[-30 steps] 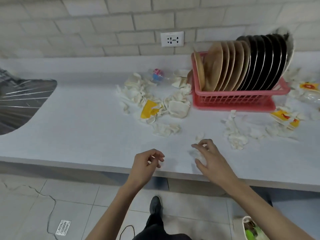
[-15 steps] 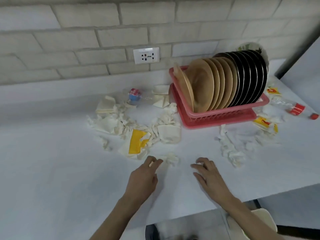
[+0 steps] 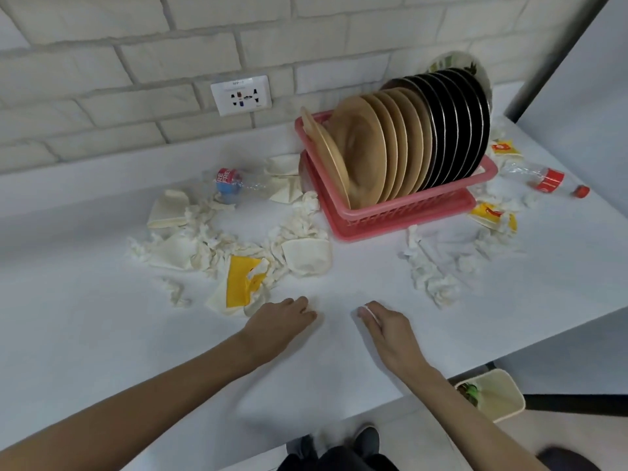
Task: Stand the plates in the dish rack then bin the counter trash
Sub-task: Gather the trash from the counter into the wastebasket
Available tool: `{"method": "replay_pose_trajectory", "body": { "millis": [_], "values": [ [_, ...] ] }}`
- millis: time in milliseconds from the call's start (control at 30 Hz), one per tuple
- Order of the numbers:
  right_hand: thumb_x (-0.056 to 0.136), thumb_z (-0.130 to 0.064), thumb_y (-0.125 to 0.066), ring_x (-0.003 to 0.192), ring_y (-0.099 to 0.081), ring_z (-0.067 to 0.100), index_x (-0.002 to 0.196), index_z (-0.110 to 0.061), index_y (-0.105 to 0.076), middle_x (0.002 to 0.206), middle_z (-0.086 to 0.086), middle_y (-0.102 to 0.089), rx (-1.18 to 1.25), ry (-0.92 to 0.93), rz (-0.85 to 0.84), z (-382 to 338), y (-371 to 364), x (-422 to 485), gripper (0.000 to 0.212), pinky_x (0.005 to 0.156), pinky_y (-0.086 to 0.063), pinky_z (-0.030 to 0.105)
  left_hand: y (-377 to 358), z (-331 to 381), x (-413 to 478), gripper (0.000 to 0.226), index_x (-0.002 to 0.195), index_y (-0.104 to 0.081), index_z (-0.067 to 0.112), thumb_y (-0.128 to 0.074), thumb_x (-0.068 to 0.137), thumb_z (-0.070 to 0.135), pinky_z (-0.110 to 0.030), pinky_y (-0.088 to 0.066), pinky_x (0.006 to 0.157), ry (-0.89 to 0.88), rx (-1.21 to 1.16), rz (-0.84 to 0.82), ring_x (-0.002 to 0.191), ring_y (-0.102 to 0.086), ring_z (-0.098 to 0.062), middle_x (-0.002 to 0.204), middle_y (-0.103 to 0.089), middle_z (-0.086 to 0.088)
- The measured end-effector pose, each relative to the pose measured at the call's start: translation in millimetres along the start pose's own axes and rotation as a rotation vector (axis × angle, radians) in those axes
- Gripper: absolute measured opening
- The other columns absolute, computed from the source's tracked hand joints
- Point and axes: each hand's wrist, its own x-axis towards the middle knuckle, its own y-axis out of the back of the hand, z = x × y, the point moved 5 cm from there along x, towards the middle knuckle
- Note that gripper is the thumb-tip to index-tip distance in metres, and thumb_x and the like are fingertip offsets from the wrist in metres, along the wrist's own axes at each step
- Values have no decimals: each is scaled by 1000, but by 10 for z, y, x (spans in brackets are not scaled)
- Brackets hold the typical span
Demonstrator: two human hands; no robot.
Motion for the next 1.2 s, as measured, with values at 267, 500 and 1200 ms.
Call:
{"method": "replay_pose_trajectory", "body": {
  "millis": [267,500,1200],
  "values": [
    [102,-24,-51,60,-57,9,87,-16,-70,64,-6,-61,101,-93,-96,-155,-147,44,25,61,-42,21,-110,31,-372,34,100,-59,19,-34,87,38,-29,-43,58,263,-538,77,80,-57,-15,94,-55,6],
    [97,-12,-59,44,-50,4,91,-17,-75,61,-4,-62,313,-127,-229,-476,-337,152,17,52,-38,11,-110,-17,-1004,22,79,-63,11,-42,86,15,-27,-49,66,845,-1265,468,73,-63,-15,77,-67,-1],
    [95,-33,-62,45,-44,10,64,-11,-62,49,-3,-57,232,-244,-36,-438,-90,-452,38,54,-36,19,-47,141,-229,46,61,-50,-1,-63,96,26,-20,-37,48,536,-1298,264,38,-46,-12,42,-50,-5]
  ]
}}
